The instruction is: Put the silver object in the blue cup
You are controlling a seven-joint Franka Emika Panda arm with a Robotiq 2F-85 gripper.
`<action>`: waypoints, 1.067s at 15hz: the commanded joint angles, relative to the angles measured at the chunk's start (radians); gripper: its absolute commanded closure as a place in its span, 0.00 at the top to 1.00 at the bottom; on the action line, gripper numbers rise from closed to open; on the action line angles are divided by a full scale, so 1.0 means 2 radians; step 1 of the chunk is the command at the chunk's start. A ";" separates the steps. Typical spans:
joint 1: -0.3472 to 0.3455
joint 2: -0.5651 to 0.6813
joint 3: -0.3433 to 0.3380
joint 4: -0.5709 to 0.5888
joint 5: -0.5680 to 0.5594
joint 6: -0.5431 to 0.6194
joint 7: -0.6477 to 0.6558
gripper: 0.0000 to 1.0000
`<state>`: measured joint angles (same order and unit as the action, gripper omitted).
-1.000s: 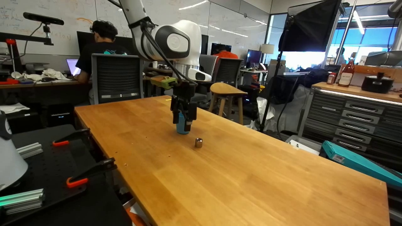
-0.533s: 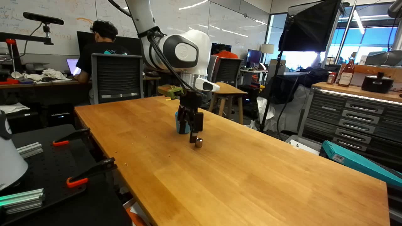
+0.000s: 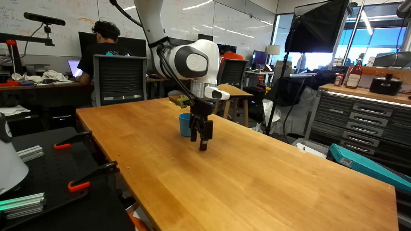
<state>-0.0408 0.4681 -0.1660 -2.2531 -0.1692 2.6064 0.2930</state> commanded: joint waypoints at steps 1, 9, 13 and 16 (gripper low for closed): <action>0.018 0.038 -0.019 0.040 0.000 0.011 0.023 1.00; 0.025 0.046 -0.019 0.054 0.005 0.009 0.026 0.42; 0.023 0.040 -0.017 0.049 0.009 -0.001 0.022 0.11; 0.017 0.028 -0.009 0.048 0.018 -0.013 0.012 0.09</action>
<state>-0.0160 0.5438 -0.1772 -2.1676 -0.1629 2.6201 0.3335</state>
